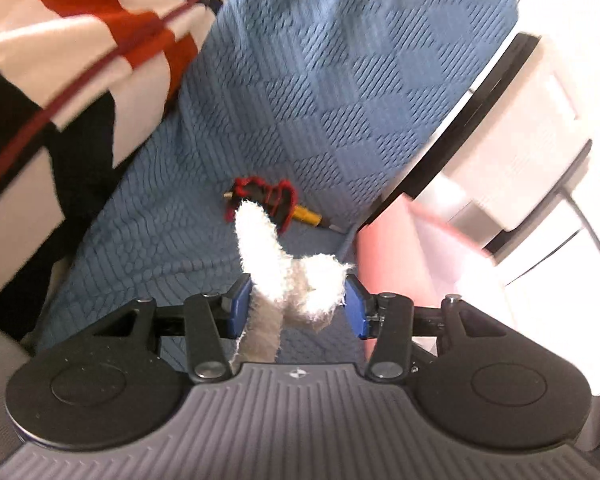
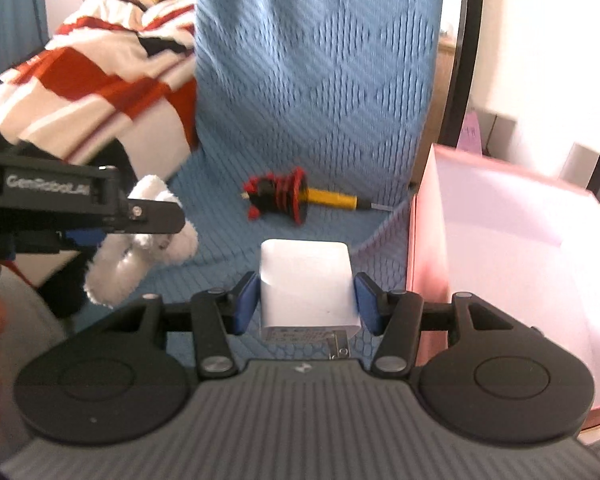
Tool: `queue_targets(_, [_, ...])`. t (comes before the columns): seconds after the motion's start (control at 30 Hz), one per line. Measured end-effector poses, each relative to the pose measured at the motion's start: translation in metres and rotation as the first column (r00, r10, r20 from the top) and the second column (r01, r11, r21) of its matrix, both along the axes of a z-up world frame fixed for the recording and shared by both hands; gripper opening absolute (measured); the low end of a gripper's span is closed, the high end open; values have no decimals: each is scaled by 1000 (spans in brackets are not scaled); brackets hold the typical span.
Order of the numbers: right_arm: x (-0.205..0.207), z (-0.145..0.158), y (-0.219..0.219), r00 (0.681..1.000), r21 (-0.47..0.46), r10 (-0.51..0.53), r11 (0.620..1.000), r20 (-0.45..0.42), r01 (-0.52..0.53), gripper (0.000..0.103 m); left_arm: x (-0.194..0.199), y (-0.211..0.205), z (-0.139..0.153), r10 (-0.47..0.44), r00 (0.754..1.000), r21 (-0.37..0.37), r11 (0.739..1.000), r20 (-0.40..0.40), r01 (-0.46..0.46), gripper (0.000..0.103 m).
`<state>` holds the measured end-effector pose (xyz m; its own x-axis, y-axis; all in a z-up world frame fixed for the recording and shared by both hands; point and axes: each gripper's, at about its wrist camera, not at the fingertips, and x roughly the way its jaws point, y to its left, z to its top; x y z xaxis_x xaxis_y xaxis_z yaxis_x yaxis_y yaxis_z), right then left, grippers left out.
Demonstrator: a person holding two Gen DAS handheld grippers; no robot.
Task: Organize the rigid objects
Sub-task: 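Carry plush with left tool while right tool carries charger over pink box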
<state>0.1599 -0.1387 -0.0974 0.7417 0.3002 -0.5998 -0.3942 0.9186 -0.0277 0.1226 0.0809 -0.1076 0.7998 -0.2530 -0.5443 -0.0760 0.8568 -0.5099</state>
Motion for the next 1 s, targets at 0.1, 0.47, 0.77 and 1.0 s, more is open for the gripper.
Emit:
queue_targets(0.1, [-16, 21, -7, 1000, 27, 2, 1000, 17, -2, 55, -21, -1, 17, -6, 1000, 10, 1000, 27, 6, 54])
queue_targets(0.47, [-45, 53, -25, 998, 47, -25, 999, 61, 22, 55, -41, -8, 37, -15, 998, 22, 1000, 53, 14, 54])
queue_targets(0.77, [-50, 59, -53, 994, 62, -78, 995, 71, 74, 55, -33, -47, 45, -78, 995, 31, 997, 64, 76, 54])
queue_targets(1.0, [-54, 63, -85, 988, 76, -132, 989, 82, 126, 55, -23, -89, 49, -134, 988, 36, 991, 71, 132, 54])
